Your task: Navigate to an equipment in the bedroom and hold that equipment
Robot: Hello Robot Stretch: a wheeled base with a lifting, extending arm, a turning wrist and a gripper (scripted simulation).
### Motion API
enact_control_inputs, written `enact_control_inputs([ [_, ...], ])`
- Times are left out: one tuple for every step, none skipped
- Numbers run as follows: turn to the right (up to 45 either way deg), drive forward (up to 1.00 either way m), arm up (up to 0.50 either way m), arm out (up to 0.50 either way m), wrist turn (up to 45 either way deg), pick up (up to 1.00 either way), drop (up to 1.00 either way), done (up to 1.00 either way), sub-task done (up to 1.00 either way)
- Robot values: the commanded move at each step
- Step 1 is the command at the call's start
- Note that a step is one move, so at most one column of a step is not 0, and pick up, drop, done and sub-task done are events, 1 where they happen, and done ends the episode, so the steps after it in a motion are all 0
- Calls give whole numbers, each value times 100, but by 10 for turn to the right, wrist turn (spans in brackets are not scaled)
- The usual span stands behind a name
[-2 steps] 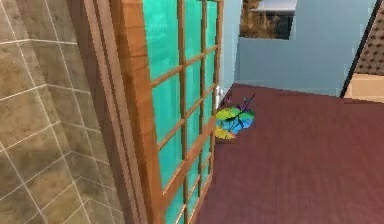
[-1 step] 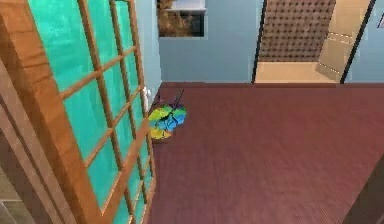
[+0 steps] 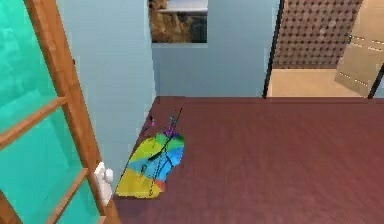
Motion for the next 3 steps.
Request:
enact_control_inputs([
  [450, 0, 0, 0, 0, 0, 0, 0, 0],
  [330, 0, 0, 0, 0, 0, 0, 0, 0],
  [0, 30, 0, 0, 0, 0, 0, 0, 0],
])
